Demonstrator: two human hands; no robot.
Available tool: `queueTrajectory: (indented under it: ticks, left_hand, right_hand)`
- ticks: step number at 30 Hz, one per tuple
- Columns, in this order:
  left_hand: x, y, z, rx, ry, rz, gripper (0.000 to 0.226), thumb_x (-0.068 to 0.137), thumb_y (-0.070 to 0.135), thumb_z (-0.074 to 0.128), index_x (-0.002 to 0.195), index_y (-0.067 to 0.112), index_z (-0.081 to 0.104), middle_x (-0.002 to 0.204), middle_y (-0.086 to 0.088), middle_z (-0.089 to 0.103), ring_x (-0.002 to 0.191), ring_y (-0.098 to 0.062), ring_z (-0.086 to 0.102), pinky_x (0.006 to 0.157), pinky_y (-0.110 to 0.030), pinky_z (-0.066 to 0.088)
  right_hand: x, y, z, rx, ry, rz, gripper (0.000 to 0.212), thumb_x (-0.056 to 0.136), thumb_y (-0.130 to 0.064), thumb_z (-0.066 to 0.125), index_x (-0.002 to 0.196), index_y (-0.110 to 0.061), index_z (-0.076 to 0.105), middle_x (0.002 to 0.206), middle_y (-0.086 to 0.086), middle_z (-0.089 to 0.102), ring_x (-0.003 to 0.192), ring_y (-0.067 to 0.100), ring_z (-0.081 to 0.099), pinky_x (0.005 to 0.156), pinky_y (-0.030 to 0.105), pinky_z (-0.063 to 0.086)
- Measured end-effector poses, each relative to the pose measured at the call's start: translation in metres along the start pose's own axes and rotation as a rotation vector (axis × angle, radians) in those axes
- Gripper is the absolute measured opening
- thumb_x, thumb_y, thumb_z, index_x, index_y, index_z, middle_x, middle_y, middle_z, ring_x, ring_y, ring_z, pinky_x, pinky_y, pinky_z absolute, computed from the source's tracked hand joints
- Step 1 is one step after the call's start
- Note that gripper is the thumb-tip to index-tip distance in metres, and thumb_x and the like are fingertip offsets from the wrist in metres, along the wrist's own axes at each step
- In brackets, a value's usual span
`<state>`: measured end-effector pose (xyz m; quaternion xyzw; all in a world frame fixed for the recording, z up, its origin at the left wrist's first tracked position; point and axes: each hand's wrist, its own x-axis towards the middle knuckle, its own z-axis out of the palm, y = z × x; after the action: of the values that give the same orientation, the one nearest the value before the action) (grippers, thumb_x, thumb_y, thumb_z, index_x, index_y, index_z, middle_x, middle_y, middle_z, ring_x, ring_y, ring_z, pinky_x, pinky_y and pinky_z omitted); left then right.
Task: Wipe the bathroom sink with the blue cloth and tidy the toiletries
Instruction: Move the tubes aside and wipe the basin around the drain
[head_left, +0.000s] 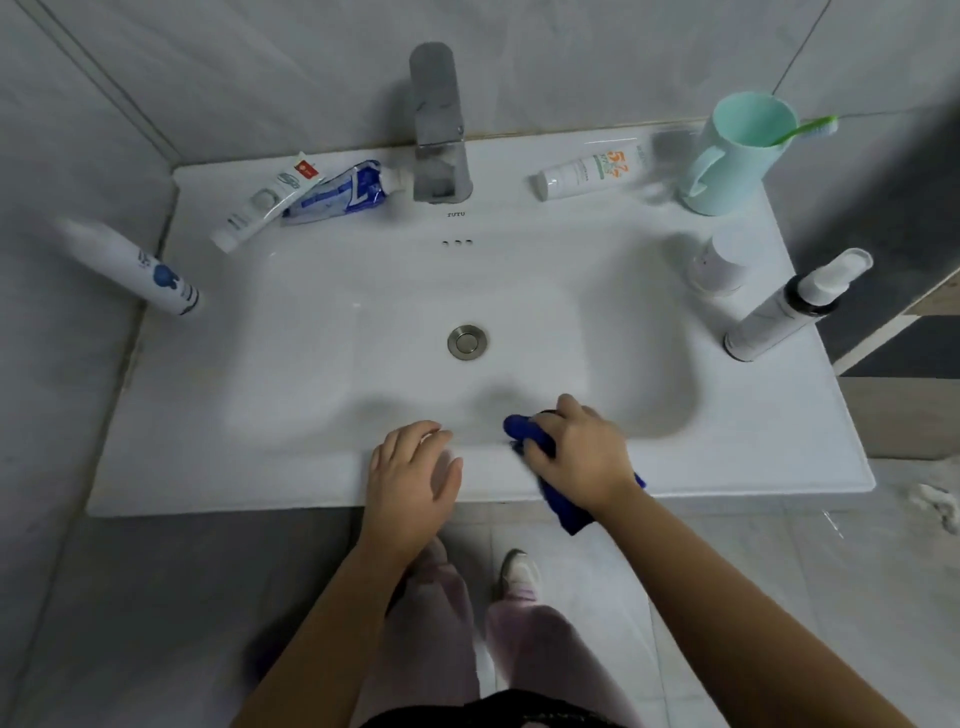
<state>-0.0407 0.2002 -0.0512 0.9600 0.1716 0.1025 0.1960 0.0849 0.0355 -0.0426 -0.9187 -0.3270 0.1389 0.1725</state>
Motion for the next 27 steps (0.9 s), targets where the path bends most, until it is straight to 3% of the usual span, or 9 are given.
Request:
queueTrajectory:
  ticks: [3, 8, 13, 15, 17, 19, 22, 24, 27]
  left_hand:
    - [-0.004, -0.013, -0.009, 0.026, 0.03, -0.049, 0.04, 0.084, 0.036, 0.043, 0.101, 0.009, 0.067, 0.108, -0.007, 0.064, 0.103, -0.017, 0.045, 0.087, -0.03, 0.035]
    - [0.009, -0.042, -0.021, 0.061, 0.115, -0.075, 0.038, 0.083, 0.033, 0.047, 0.099, 0.006, 0.068, 0.106, -0.01, 0.064, 0.102, -0.021, 0.048, 0.085, -0.032, 0.035]
    - [0.029, -0.073, -0.024, 0.107, 0.119, -0.13, 0.042, 0.085, 0.035, 0.044, 0.105, 0.005, 0.066, 0.111, -0.013, 0.063, 0.104, -0.027, 0.053, 0.088, -0.037, 0.042]
    - [0.048, -0.084, -0.022, 0.106, 0.1, -0.131, 0.044, 0.086, 0.036, 0.043, 0.107, 0.005, 0.065, 0.114, -0.013, 0.063, 0.106, -0.028, 0.053, 0.088, -0.038, 0.044]
    - [0.072, -0.094, -0.015, 0.107, 0.055, -0.103, 0.045, 0.085, 0.038, 0.043, 0.107, 0.006, 0.065, 0.115, -0.013, 0.062, 0.106, -0.029, 0.054, 0.086, -0.038, 0.045]
    - [0.097, -0.104, -0.001, 0.123, -0.039, -0.089, 0.049, 0.083, 0.043, 0.043, 0.109, 0.007, 0.064, 0.116, -0.013, 0.062, 0.106, -0.03, 0.056, 0.085, -0.038, 0.046]
    - [0.121, -0.122, 0.031, 0.167, -0.242, -0.053, 0.06, 0.076, 0.051, 0.044, 0.11, 0.007, 0.064, 0.116, -0.015, 0.062, 0.103, -0.033, 0.061, 0.081, -0.045, 0.049]
    - [0.13, -0.139, 0.052, 0.225, -0.343, -0.015, 0.065, 0.068, 0.055, 0.056, 0.11, 0.006, 0.065, 0.117, -0.018, 0.062, 0.101, -0.036, 0.062, 0.077, -0.049, 0.052]
    - [0.14, -0.161, 0.074, 0.266, -0.347, 0.022, 0.087, 0.039, 0.055, 0.085, 0.11, 0.007, 0.065, 0.117, -0.018, 0.063, 0.104, -0.035, 0.061, 0.072, -0.052, 0.053]
  right_hand:
    - [0.009, -0.023, 0.009, 0.067, -0.104, -0.1, 0.043, 0.085, -0.048, 0.04, 0.106, -0.019, 0.064, 0.093, 0.004, 0.052, 0.082, 0.025, 0.056, 0.062, 0.027, 0.038]
    - [0.029, 0.011, -0.008, -0.023, -0.279, 0.11, 0.032, 0.09, -0.044, 0.043, 0.101, -0.021, 0.063, 0.09, -0.002, 0.048, 0.079, 0.02, 0.054, 0.066, 0.027, 0.038]
    - [0.052, -0.038, 0.012, 0.141, -0.387, -0.141, 0.029, 0.09, -0.038, 0.049, 0.113, -0.025, 0.061, 0.098, 0.0, 0.05, 0.082, 0.019, 0.056, 0.07, 0.026, 0.04]
    - [0.075, -0.032, 0.014, 0.2, -0.304, -0.135, 0.032, 0.09, -0.034, 0.052, 0.121, -0.029, 0.057, 0.095, 0.001, 0.048, 0.083, 0.021, 0.056, 0.07, 0.026, 0.039]
    - [0.102, -0.007, 0.014, 0.222, -0.107, 0.036, 0.036, 0.09, -0.031, 0.054, 0.126, -0.027, 0.054, 0.096, 0.005, 0.046, 0.084, 0.028, 0.057, 0.074, 0.031, 0.043]
    - [0.123, 0.028, 0.017, 0.096, 0.052, 0.25, 0.04, 0.091, -0.03, 0.052, 0.129, -0.017, 0.051, 0.107, 0.014, 0.046, 0.089, 0.037, 0.055, 0.075, 0.039, 0.045]
    - [0.144, 0.063, 0.034, -0.151, 0.069, 0.474, 0.038, 0.094, -0.03, 0.046, 0.126, -0.009, 0.046, 0.117, 0.021, 0.042, 0.1, 0.041, 0.047, 0.075, 0.044, 0.043]
    - [0.162, 0.068, 0.054, -0.258, 0.096, 0.44, 0.036, 0.093, -0.025, 0.047, 0.123, -0.005, 0.046, 0.115, 0.025, 0.043, 0.099, 0.042, 0.045, 0.074, 0.045, 0.043]
    - [0.205, 0.054, 0.078, -0.229, 0.146, 0.366, 0.035, 0.09, -0.023, 0.052, 0.118, -0.002, 0.049, 0.11, 0.028, 0.048, 0.092, 0.043, 0.048, 0.067, 0.046, 0.044]
